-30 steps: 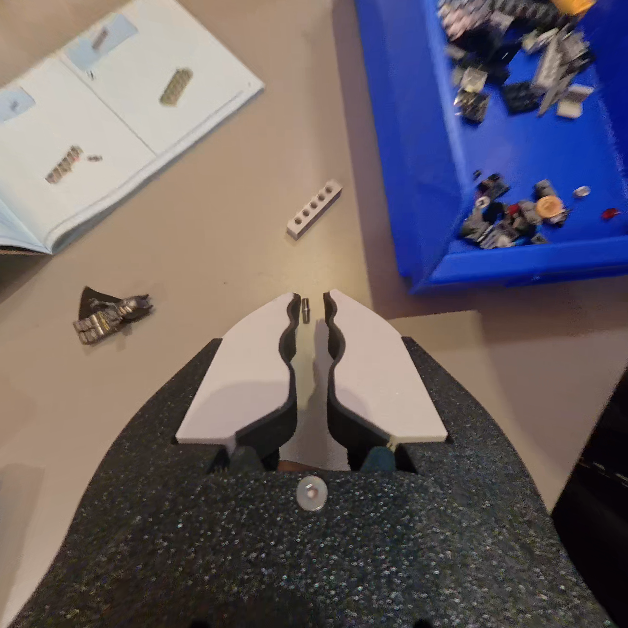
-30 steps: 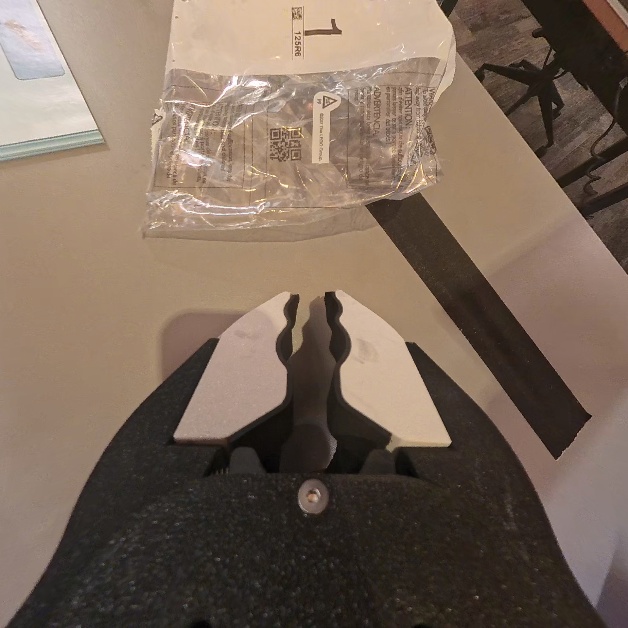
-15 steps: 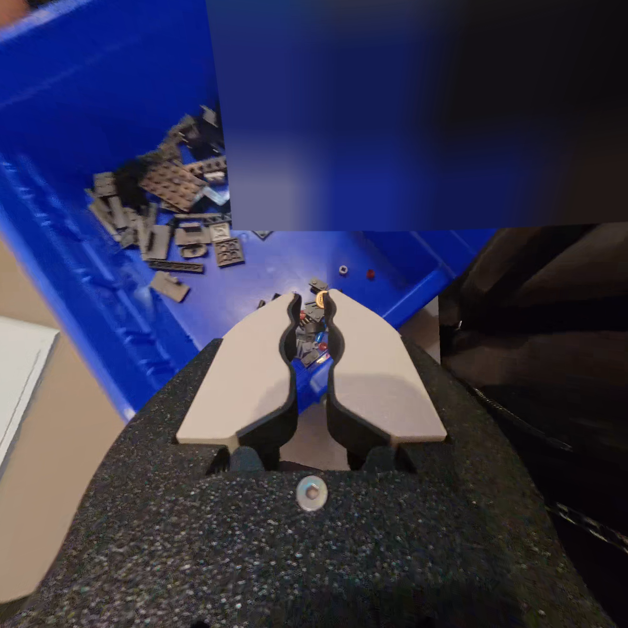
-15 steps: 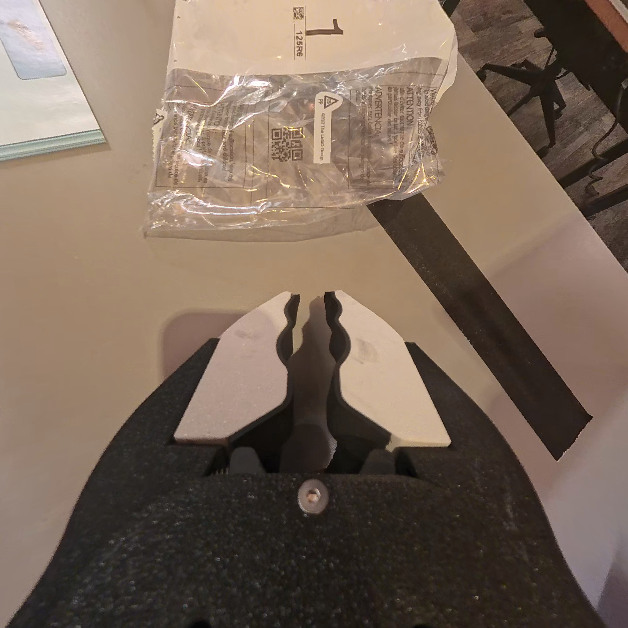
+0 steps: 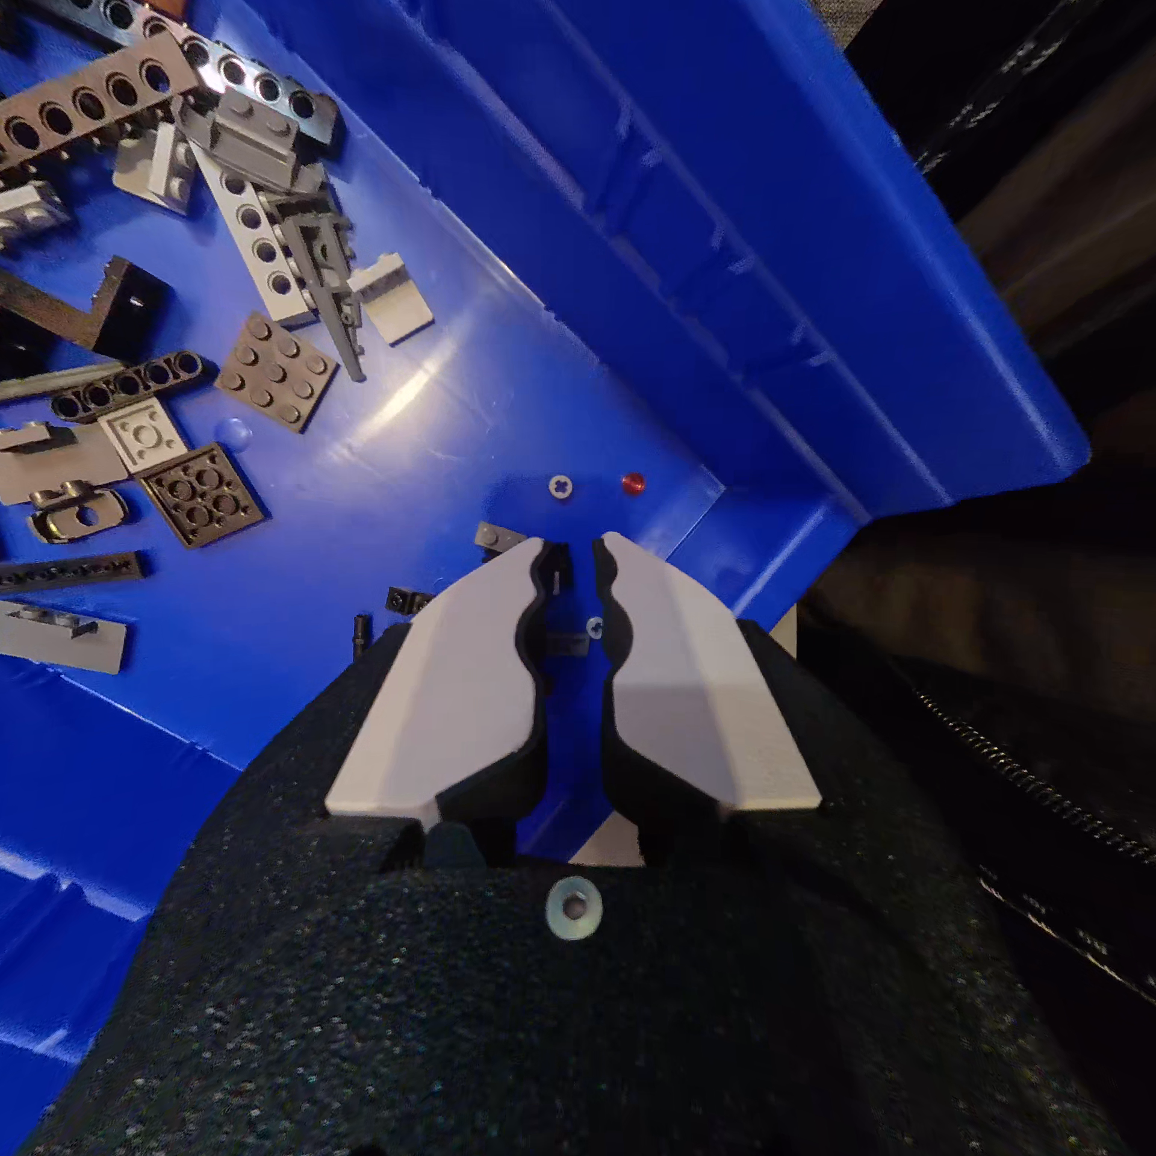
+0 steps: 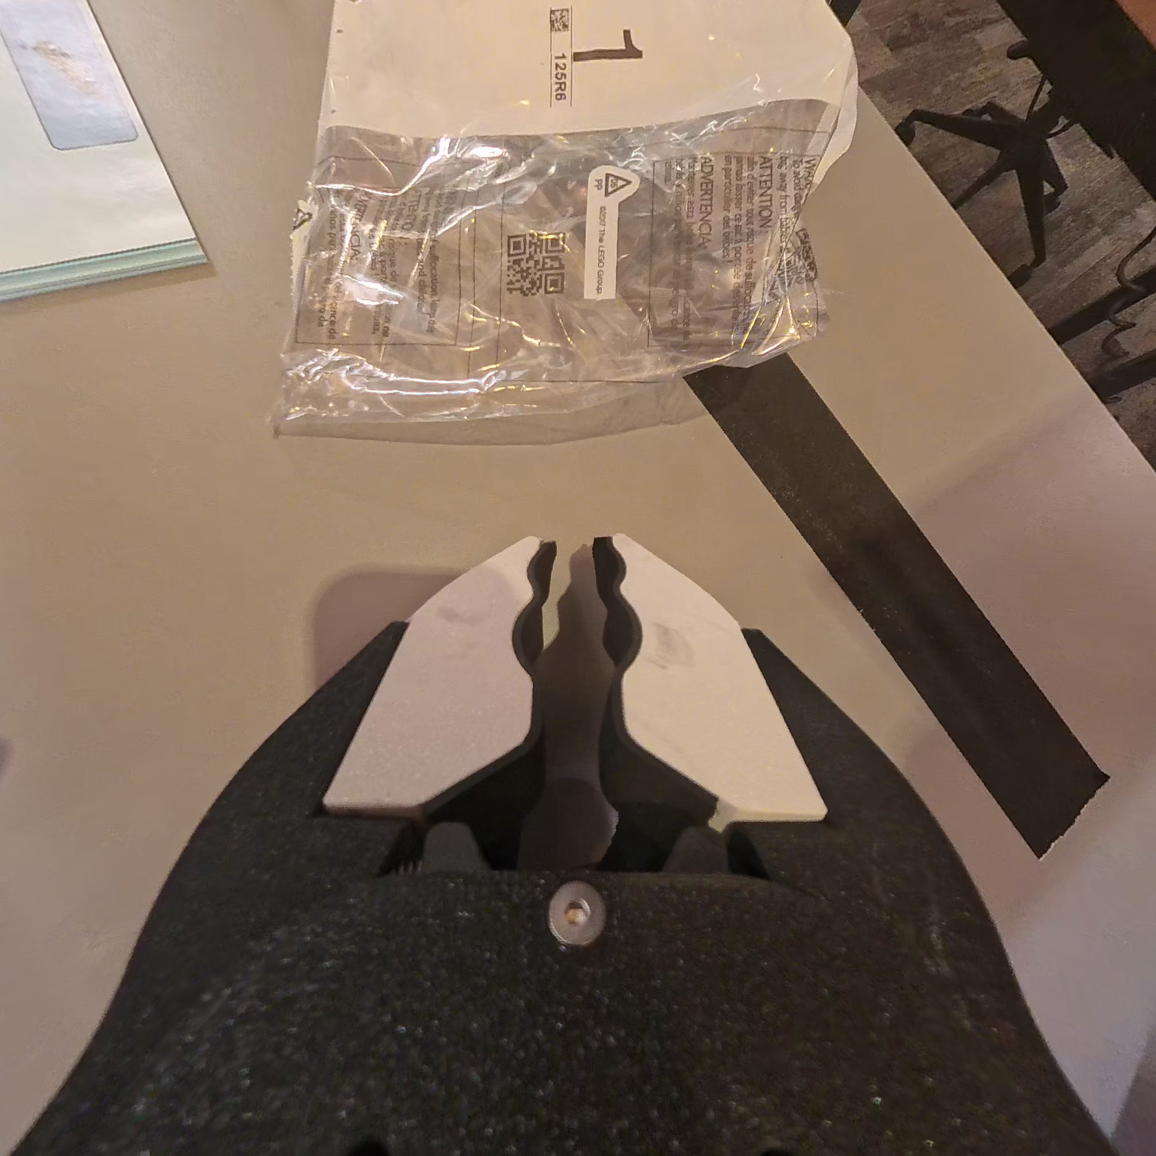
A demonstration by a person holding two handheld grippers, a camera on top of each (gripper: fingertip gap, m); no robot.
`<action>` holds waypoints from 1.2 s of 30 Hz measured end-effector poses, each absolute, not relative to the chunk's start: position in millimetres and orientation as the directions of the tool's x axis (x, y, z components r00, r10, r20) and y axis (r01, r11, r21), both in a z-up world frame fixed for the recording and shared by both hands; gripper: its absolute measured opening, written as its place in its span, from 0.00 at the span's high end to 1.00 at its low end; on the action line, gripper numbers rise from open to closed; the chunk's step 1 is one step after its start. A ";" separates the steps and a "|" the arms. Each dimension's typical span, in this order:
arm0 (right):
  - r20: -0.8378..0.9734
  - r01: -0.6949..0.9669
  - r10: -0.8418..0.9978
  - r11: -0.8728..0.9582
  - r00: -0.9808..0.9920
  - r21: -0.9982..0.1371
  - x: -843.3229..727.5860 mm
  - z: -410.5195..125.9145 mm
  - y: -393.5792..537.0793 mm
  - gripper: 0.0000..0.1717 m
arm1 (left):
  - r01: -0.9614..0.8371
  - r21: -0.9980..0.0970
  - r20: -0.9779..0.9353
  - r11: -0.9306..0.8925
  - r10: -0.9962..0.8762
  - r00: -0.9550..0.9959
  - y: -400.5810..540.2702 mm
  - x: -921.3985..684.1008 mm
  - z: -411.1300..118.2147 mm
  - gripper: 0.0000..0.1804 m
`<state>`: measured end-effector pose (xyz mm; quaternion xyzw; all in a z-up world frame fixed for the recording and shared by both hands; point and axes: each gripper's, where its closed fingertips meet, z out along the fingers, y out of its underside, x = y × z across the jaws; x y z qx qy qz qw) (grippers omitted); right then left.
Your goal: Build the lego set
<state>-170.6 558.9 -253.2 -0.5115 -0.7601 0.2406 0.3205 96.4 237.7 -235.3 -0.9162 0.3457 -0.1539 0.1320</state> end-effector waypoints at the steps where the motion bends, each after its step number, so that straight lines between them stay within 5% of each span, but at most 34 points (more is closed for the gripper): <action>1: 0.240 0.624 0.932 0.360 -0.272 -0.694 -170.7 -253.2 558.9 0.92 | -0.596 -0.343 0.196 -0.726 -0.676 0.710 238.1 97.4 -235.6 0.93; 23: 0.246 0.621 0.930 0.365 -0.272 -0.693 -170.6 -253.0 558.4 0.92 | -0.788 -0.156 0.237 -0.595 -0.797 0.555 234.5 91.0 -257.3 0.96; 36: 0.248 0.621 0.930 0.366 -0.272 -0.693 -170.6 -252.9 558.4 0.92 | -0.798 -0.201 0.182 -0.568 -0.822 0.540 240.3 84.9 -257.5 0.91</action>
